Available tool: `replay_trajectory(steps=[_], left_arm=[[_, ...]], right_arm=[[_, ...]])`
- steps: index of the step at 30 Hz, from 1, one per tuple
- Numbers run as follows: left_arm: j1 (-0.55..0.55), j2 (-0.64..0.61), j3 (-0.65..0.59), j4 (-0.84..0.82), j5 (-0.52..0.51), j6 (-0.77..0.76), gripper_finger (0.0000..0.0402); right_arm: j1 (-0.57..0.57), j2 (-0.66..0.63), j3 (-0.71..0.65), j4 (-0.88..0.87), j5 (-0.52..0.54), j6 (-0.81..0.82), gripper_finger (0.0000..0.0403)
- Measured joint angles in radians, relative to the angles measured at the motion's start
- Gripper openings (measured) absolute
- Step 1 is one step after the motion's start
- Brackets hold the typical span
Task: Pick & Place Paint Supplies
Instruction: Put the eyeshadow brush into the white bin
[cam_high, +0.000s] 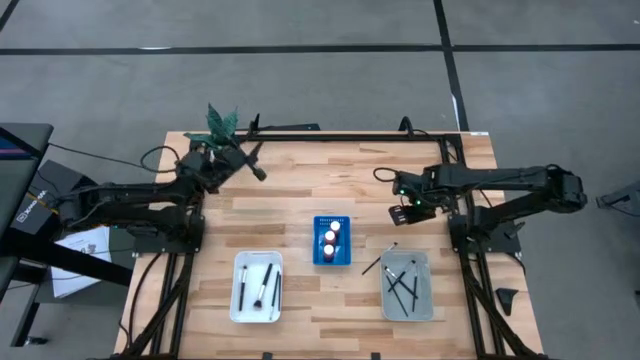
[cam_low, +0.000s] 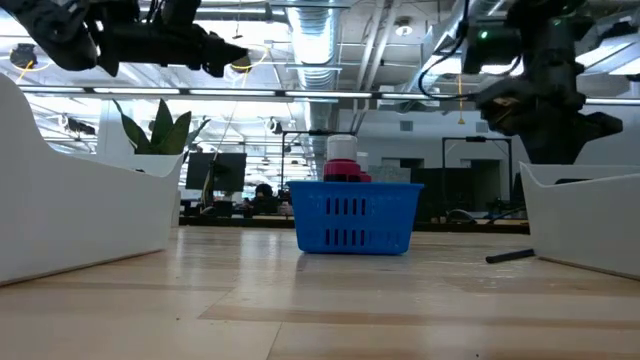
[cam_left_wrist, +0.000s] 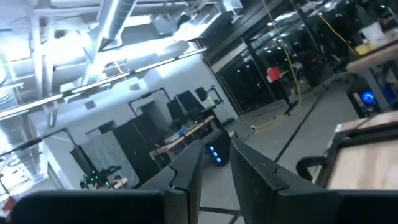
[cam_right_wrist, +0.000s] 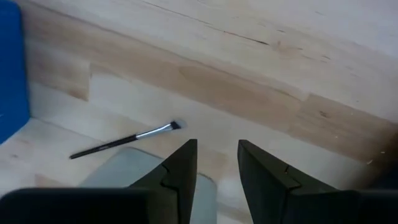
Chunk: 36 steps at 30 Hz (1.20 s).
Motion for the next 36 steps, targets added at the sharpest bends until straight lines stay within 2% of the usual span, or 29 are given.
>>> replay_trajectory(steps=[8,14,21,29,36], left_arm=[[0.193,0.059,0.0,-0.003,0.148,-0.099,0.0076],[0.306,0.174,0.0,0.087,0.159,-0.095,0.0076],[0.41,0.309,0.001,0.133,0.162,-0.095,0.0076],[0.454,0.406,0.001,0.197,0.16,-0.095,0.0076],[0.454,0.407,0.001,0.198,0.16,-0.095,0.0076]], right_arm=[[-0.11,0.109,0.0,0.01,-0.059,-0.029,0.0112],[-0.139,0.221,0.0,0.08,-0.14,-0.027,0.0112],[-0.179,0.351,0.0,0.138,-0.329,-0.051,0.0112],[-0.192,0.437,0.0,0.137,-0.441,-0.08,0.0112],[-0.192,0.442,0.0,0.213,-0.446,-0.082,0.0111]])
